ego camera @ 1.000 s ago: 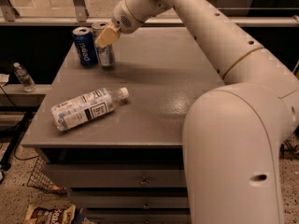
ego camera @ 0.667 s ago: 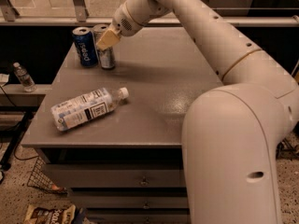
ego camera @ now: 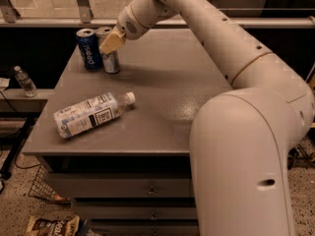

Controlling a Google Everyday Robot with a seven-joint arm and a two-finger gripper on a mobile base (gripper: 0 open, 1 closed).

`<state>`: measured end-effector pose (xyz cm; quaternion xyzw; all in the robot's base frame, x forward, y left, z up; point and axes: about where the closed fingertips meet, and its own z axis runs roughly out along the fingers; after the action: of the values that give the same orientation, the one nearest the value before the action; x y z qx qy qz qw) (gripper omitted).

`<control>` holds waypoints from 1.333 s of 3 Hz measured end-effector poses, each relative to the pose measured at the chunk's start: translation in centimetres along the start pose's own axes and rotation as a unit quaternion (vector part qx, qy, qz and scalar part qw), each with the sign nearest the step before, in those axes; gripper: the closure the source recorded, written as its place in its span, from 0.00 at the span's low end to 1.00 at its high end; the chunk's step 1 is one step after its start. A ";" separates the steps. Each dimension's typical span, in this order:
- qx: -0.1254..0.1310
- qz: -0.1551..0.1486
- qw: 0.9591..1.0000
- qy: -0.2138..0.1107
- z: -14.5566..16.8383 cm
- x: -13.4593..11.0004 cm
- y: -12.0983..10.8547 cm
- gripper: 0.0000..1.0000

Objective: Move redbull can near pepsi can

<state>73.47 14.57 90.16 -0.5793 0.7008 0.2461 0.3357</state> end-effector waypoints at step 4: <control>0.026 0.002 1.000 0.011 -2.2 1.5 0.2 0.00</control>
Offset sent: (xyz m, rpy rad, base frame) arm -0.0003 0.0018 -0.0018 -0.0007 0.0027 0.0027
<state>72.69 12.04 90.51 -0.5715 0.7117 0.2224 0.3427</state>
